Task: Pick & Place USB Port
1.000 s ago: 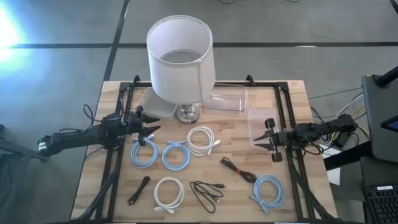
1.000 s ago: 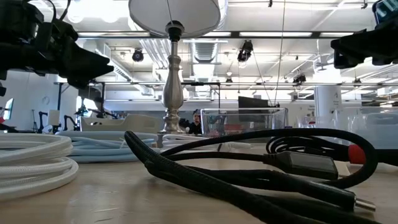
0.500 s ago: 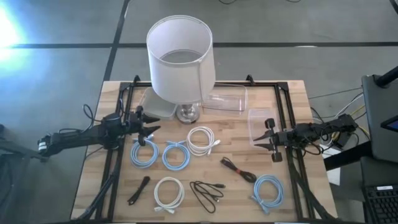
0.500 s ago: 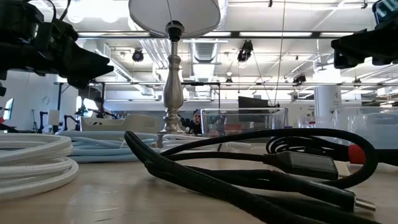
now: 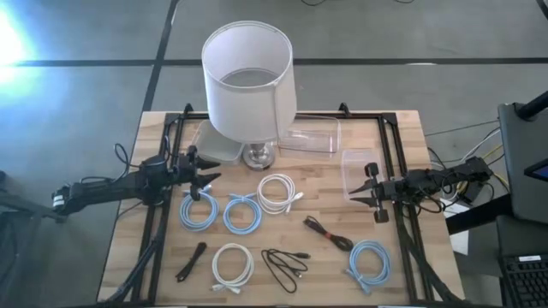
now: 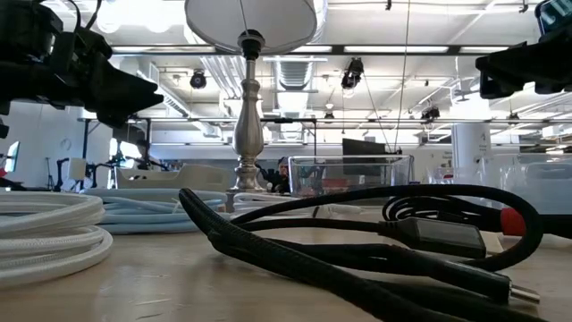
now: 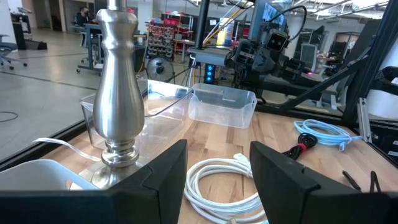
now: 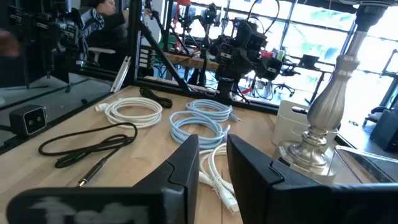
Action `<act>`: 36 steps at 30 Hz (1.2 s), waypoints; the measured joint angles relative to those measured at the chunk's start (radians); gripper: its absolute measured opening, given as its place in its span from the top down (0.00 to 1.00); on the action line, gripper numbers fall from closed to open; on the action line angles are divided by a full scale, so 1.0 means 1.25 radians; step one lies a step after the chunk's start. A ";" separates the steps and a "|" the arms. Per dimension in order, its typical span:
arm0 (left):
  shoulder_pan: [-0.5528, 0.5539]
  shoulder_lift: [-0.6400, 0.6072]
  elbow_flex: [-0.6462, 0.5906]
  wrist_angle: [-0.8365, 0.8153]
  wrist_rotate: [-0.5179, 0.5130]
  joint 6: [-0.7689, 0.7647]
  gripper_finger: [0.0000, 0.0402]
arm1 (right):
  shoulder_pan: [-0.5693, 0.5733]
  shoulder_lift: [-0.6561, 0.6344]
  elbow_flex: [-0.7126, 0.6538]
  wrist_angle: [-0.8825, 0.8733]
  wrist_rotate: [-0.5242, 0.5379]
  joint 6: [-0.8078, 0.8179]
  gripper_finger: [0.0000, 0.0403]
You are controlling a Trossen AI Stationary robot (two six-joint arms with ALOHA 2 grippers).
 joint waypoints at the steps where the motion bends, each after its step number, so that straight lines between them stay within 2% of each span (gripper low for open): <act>1: 0.000 0.000 0.000 0.000 0.000 0.000 0.55 | 0.000 0.000 0.000 0.000 0.000 0.000 0.79; 14: 0.001 0.000 0.000 0.015 0.000 0.005 0.55 | 0.000 0.000 0.000 0.000 0.000 0.002 0.80; 18: 0.000 0.000 0.000 0.052 0.000 -0.023 0.55 | 0.000 0.000 0.000 0.007 0.000 0.132 0.82; 20: 0.000 0.000 0.000 0.069 0.000 -0.044 0.55 | -0.001 0.001 0.000 0.024 0.013 0.153 0.83; 23: 0.000 0.000 0.000 0.080 -0.013 -0.062 0.55 | -0.001 0.001 0.000 0.070 0.063 0.102 0.84; 28: 0.000 0.012 0.000 0.080 -0.029 -0.097 0.55 | -0.001 -0.001 0.000 0.180 0.084 0.082 0.84; 30: 0.000 0.027 0.000 0.080 -0.012 -0.099 0.55 | -0.001 0.000 0.000 0.222 0.130 0.008 0.84; 32: 0.000 0.044 0.002 0.080 0.009 -0.104 0.55 | 0.000 -0.001 0.000 0.256 0.215 -0.052 0.84; 36: -0.001 0.116 0.038 0.077 0.059 -0.085 0.55 | -0.001 0.012 0.000 0.270 0.367 -0.011 0.85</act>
